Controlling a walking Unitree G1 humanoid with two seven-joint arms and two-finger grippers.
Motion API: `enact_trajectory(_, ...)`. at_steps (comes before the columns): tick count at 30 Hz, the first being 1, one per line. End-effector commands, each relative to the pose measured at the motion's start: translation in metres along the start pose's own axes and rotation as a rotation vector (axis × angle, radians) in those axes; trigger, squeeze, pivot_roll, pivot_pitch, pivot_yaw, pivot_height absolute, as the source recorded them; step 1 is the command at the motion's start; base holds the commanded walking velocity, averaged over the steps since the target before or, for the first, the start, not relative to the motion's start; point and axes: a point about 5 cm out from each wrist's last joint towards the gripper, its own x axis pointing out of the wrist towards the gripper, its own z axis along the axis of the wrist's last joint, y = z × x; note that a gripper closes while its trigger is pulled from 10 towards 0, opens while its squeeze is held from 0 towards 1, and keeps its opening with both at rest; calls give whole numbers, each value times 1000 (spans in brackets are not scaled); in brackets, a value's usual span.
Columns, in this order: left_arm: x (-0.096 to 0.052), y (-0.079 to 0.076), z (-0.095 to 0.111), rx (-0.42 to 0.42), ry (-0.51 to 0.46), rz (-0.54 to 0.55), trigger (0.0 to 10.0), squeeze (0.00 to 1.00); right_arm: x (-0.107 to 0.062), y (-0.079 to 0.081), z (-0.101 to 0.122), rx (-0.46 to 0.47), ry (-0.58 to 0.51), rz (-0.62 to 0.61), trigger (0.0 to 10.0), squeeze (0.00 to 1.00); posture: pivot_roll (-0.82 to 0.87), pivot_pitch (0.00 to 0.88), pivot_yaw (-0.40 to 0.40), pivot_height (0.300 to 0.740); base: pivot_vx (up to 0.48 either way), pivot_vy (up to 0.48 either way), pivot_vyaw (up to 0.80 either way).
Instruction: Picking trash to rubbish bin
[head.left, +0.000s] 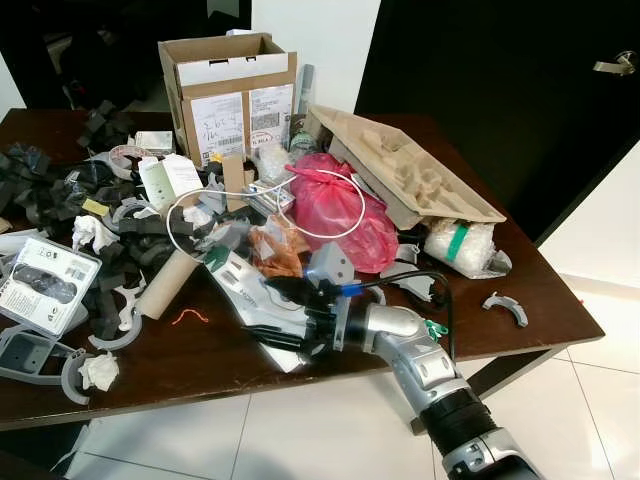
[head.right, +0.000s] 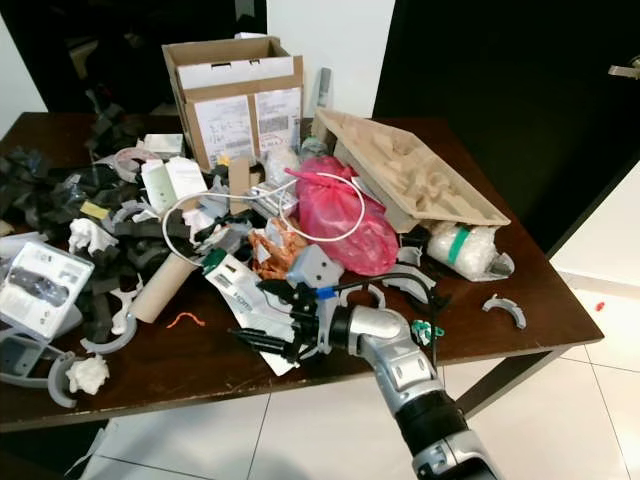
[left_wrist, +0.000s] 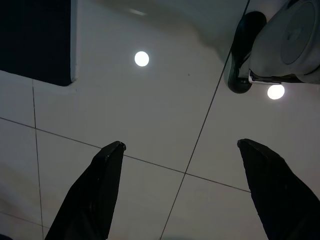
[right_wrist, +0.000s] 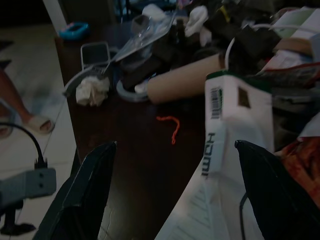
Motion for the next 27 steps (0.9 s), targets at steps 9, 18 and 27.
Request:
enact_trajectory(9,-1,-5,-7,-7,29,-7,10000,0,19,1,-16,-110,120,-144,10000,0,167,105,-90,740,0,0,0)
enact_trajectory(18,-1,-7,-7,-3,30,-11,10000,0,24,-4,-15,-146,111,-204,10000,0,167,104,-89,740,0,0,0)
enact_trajectory(27,-1,-7,-9,-5,34,-11,10000,0,28,0,-28,-224,232,-182,10000,0,174,100,-100,740,0,0,0)
